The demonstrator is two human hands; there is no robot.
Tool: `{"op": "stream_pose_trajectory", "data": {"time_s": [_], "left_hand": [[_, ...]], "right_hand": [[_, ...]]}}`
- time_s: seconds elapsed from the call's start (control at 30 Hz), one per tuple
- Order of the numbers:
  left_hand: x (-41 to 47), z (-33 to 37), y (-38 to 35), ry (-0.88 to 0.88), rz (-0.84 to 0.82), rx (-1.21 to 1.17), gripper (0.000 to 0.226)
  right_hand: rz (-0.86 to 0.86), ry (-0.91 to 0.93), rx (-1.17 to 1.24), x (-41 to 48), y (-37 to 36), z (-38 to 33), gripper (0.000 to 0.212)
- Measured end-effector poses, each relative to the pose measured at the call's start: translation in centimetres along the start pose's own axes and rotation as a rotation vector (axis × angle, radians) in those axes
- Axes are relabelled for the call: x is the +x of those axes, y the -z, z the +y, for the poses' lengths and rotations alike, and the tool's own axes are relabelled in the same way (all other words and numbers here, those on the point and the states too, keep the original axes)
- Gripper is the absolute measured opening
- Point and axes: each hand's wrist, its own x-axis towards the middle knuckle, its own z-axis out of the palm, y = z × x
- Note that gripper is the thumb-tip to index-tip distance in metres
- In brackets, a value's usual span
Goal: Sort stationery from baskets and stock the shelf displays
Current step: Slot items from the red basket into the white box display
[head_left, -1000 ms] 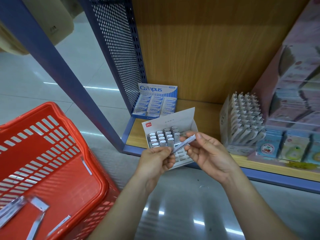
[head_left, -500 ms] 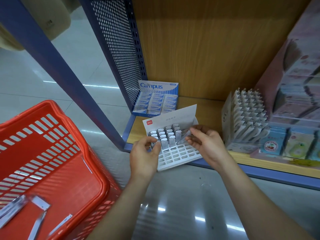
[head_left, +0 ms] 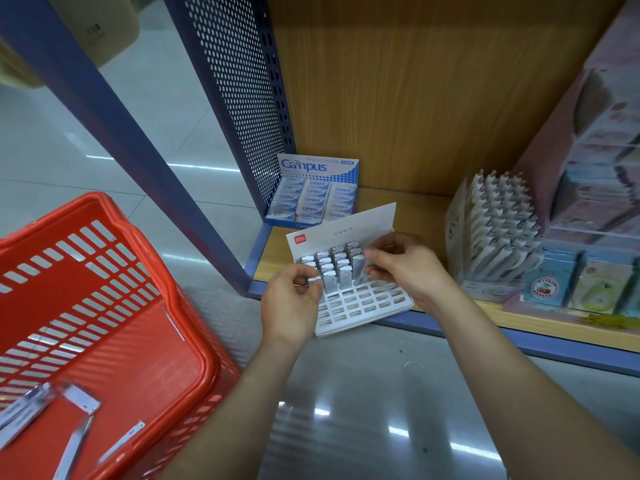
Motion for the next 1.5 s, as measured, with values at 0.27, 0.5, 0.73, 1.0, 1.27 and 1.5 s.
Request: {"op": "stream_pose_trajectory", "data": {"time_s": [0.27,0.5,0.73,1.0,1.27,1.5], "left_hand": [[0.2,-0.1,-0.2,-0.032,0.001,0.046,0.021],[0.0,0.0,-0.1,0.096,0.038,-0.109,0.018],[0.1,0.6,0.0,0.066,-0.002,-0.072,0.017],[-0.1,1.2,0.0,0.015,-0.030,0.021,0.022],[-0.6,1.7,-0.1,-0.176,0.016,0.263,0.019],[-0.2,2.3,0.5,-0.166,-0.048,0.376,0.024]], "right_hand": [[-0.001,-0.072,0.066,-0.4,-0.6,1.9,0.016],[0.071,-0.130,0.071,-0.1,-1.2,2.2,0.016],[0.106,0.020,-0.289,0.0,-1.1,1.4,0.014],[0.157,0.114,-0.420,0.1,-1.2,1.7,0.018],[0.069,-0.039,-0.317,0.0,-1.6,1.5,0.019],[0.052,-0.148,-0.106,-0.8,-1.4,0.8,0.025]]}}
